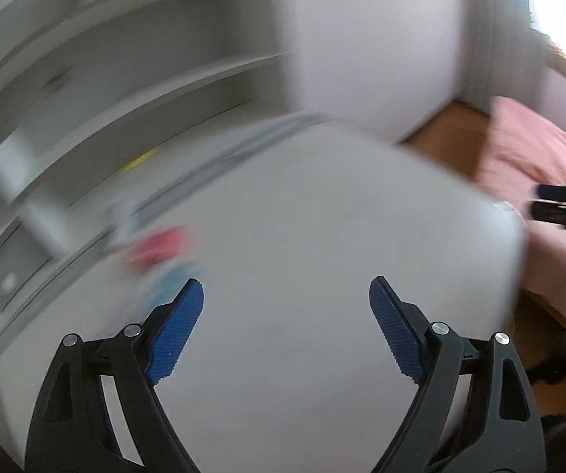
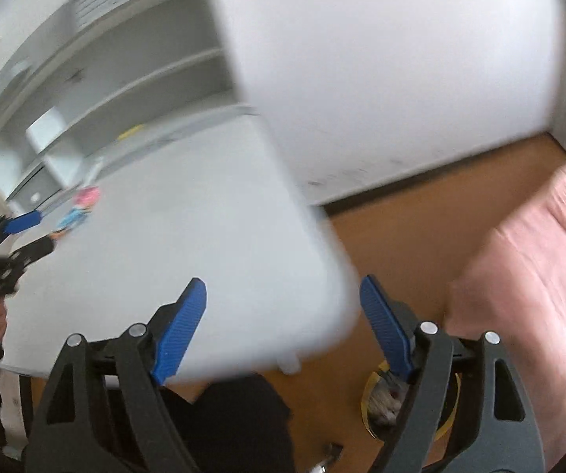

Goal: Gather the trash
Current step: 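Move both open tools back to the desk, then grasp the white drawing paper with left tool while right tool grasps the pink box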

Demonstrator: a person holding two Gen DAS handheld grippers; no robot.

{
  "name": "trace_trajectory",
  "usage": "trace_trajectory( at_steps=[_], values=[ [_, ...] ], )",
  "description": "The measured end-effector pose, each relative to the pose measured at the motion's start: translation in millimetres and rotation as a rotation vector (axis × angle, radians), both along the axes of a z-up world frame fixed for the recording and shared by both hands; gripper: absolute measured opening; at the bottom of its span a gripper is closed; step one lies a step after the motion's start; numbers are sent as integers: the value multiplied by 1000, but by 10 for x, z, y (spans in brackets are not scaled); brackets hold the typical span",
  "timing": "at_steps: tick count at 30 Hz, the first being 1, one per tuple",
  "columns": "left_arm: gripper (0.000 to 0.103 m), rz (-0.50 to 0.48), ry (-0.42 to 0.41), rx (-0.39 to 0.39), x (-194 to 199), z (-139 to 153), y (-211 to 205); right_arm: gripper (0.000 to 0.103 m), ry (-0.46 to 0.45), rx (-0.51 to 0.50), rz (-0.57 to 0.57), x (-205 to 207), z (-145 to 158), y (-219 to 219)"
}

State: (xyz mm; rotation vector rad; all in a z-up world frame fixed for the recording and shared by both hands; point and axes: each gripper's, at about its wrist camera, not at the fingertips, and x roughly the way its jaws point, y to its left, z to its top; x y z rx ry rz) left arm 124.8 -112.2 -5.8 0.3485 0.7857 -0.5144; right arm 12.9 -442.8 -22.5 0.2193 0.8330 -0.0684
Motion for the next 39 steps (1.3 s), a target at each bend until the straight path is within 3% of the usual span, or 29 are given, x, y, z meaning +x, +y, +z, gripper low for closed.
trace_trajectory(
  at_steps=[6,9,14,16,22,23,26,32,39],
  values=[
    [84,114,9,51,527,-206,826,78,17,2,202,764,1,929],
    [84,99,58,68,666,-372,911,78,26,0,278,1032,-19,1322],
    [82,35,70,91,790,-518,825,78,35,-9,355,1370,-28,1770],
    [77,30,77,94,834,-589,792,78,40,-15,375,1515,-37,1903],
    [43,2,100,75,908,-633,741,78,62,-34,431,1857,-70,2138],
    [25,-11,94,71,884,-606,739,78,66,-32,439,1926,-79,2182],
    [3,-3,107,39,814,-507,804,78,79,-18,473,2133,-119,2272],
    [1,118,137,-33,638,-352,1124,78,130,-48,551,2612,-311,2655],
    [1,259,149,-81,423,-304,1502,78,193,4,553,3046,-399,3159]
  ],
)
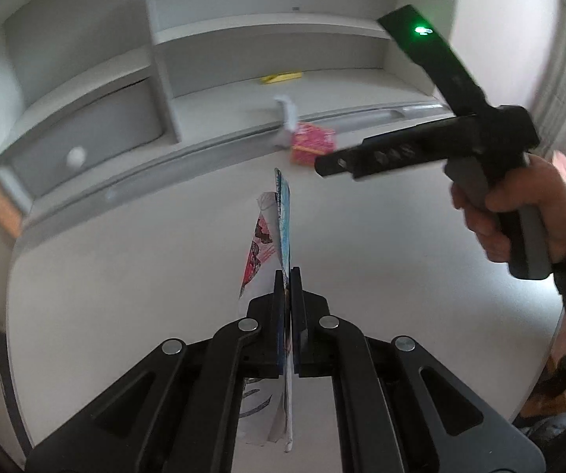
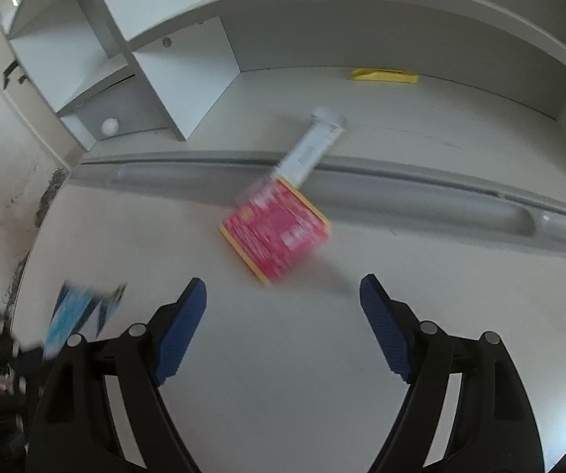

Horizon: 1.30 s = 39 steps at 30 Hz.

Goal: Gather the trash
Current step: 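Grasp the white drawing paper with left tool while right tool grasps the pink box, then carry the paper and pink box over the floor bin with both tools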

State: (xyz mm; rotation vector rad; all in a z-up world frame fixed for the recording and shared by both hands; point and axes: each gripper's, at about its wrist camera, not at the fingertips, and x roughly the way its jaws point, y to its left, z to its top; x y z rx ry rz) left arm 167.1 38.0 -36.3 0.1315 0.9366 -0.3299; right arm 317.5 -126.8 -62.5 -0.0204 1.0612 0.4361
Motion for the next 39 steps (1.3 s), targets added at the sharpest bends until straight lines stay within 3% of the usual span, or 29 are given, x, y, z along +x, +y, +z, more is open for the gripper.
trace_trajectory(
  at_steps=[7,9,10,18,24,28,39],
  values=[
    [1,94,12,-26,-143,-14,220,77,9,-24,-73,132,1,351],
    [2,116,11,-35,-167,8,265,58,0,-54,-99,153,-2,393],
    [2,121,7,-40,-183,26,279,54,-9,-72,-115,149,5,402],
    [2,128,-17,-59,-271,131,241,53,-45,-68,-111,-239,167,140],
    [2,70,-29,-106,-302,202,-109,53,-106,-34,-166,-922,386,-615],
    [2,-13,-32,-153,-377,243,-600,53,-157,-37,-282,-1524,475,-1369],
    [1,-431,4,-227,-857,208,-2805,53,-176,-48,-732,-3257,325,-3484]
  ],
)
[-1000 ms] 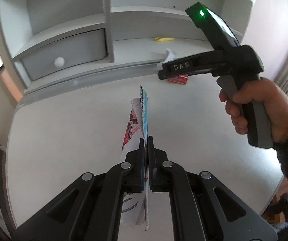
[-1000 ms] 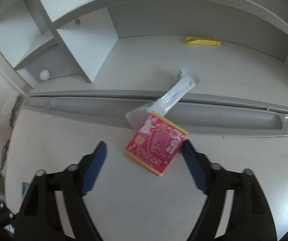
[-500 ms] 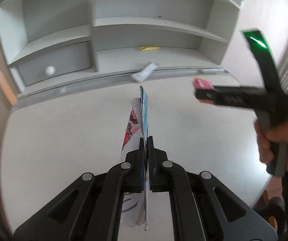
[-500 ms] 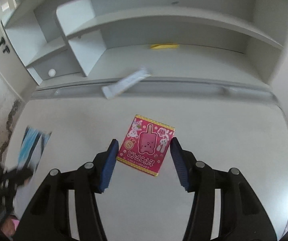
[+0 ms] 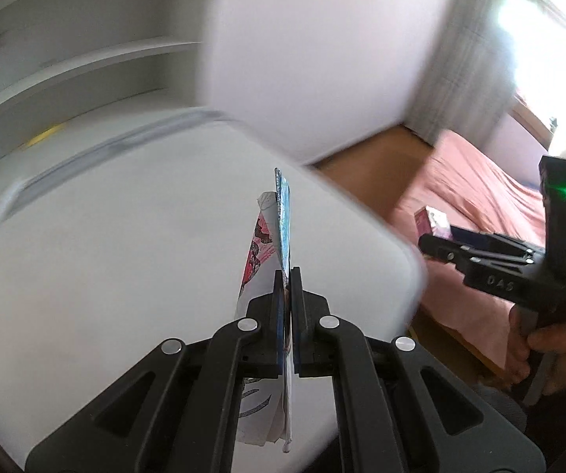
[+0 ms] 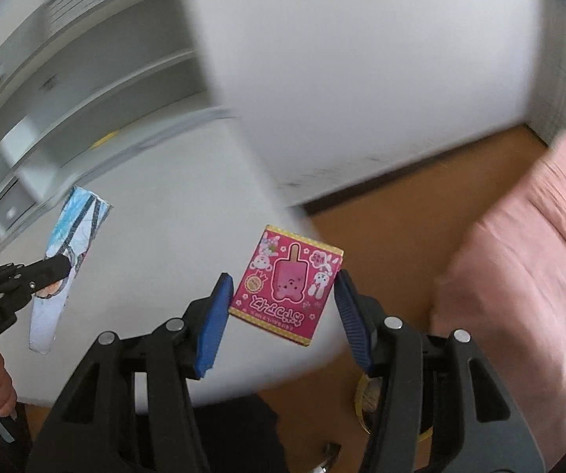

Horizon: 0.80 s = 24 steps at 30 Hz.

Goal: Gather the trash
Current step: 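Carry the paper and pink box over the floor bin with both tools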

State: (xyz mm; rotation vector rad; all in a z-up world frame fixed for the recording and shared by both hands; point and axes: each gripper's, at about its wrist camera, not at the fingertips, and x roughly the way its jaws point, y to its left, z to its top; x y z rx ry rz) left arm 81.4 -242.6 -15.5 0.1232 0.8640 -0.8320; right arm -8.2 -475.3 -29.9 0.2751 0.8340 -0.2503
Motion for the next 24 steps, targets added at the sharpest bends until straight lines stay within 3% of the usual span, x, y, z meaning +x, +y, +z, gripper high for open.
trace_trajectory(
  at_steps=[7,12,18,24],
  values=[
    [2,-280,18,-8,-586,-146,-1331,53,52,75,-262,-965,-435,-1050],
    [2,-417,55,47,-924,-469,-1982,53,128,134,-337,-1370,-824,-1446],
    [2,-480,103,121,-1077,-887,-2403,53,239,199,-347,-1486,-1334,-1692],
    [1,-491,138,179,-1082,-1153,-2674,53,288,244,-340,-1477,-1614,-1753]
  ],
)
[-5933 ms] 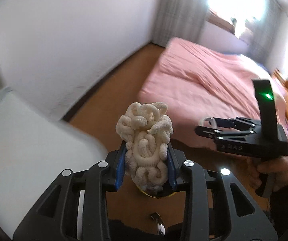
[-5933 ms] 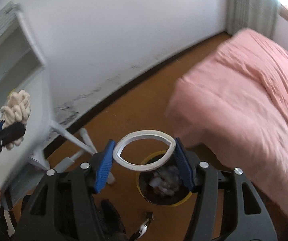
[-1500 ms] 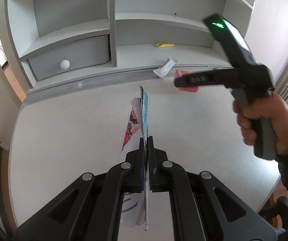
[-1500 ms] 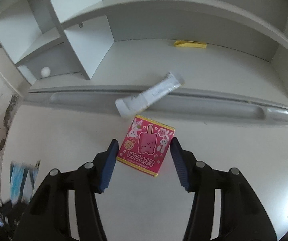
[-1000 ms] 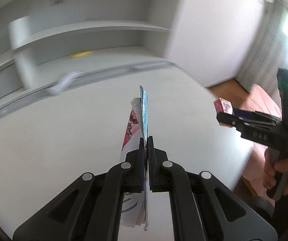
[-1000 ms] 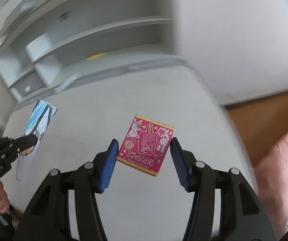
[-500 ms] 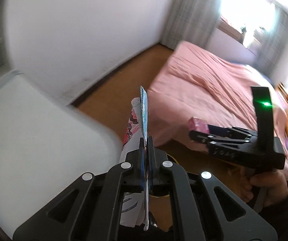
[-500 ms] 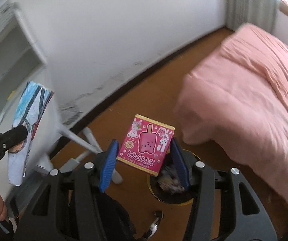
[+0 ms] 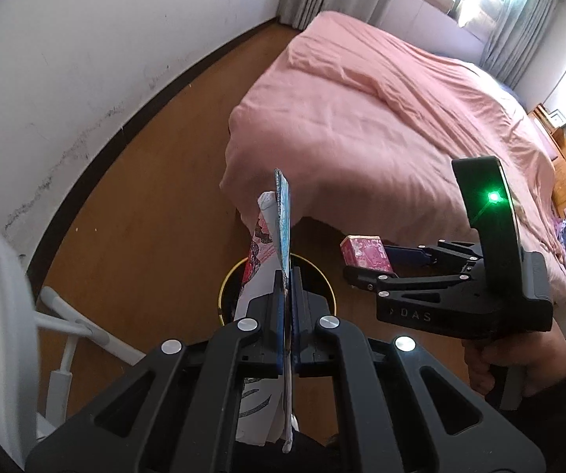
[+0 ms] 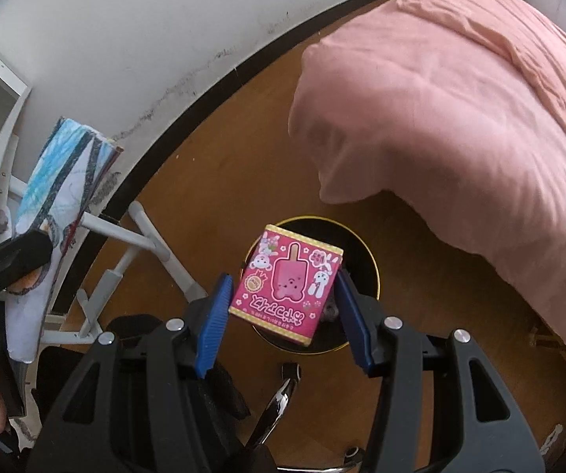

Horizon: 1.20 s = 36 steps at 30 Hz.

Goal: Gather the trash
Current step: 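Carry the paper and pink box over the floor bin with both tools, then open right tool to drop the pink box while left tool releases the paper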

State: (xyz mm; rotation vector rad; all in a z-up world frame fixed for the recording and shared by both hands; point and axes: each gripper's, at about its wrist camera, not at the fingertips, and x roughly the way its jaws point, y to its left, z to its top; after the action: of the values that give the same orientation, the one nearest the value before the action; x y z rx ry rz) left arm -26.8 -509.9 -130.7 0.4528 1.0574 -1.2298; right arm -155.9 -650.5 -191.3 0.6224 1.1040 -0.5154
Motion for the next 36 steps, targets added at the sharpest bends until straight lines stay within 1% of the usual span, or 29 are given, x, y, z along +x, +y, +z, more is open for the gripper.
trace_trajectory(
  at_steps=[5,7,8,9,14,21,24,25,28,29,30,31,32,33,36],
  values=[
    [2,-5,13,29,18,-121,-78,53,2,15,8,38,-69,3],
    [2,-4,17,42,22,-178,-119,62,-6,18,7,47,-80,-1],
    [2,-4,19,47,11,-190,-127,69,-11,16,7,50,-71,1],
    [2,-6,21,52,9,-209,-139,72,-13,13,6,56,-75,-13],
    [2,-14,24,76,-14,-284,-171,72,-25,9,-24,9,-63,-69],
    [2,-51,31,101,-137,-380,-322,73,-71,-18,-156,-169,51,-294],
    [2,-76,56,117,-212,-457,-418,74,-94,-38,-221,-272,109,-396],
    [2,-85,62,126,-247,-482,-467,75,-110,-36,-256,-327,124,-443],
    [5,-110,60,133,-339,-518,-582,76,-141,-20,-317,-433,137,-530],
    [16,-114,57,134,-356,-523,-605,76,-147,-16,-330,-460,145,-554],
    [36,-118,53,133,-376,-517,-625,76,-155,-12,-342,-490,155,-573],
    [51,-116,48,132,-388,-501,-633,76,-160,-13,-344,-499,160,-577],
    [70,-109,34,117,-402,-465,-624,76,-161,-16,-345,-503,169,-578],
    [72,-102,18,102,-413,-427,-610,76,-164,-19,-344,-501,180,-577],
    [72,-100,5,103,-415,-367,-579,76,-167,-25,-338,-493,197,-554]
  ],
)
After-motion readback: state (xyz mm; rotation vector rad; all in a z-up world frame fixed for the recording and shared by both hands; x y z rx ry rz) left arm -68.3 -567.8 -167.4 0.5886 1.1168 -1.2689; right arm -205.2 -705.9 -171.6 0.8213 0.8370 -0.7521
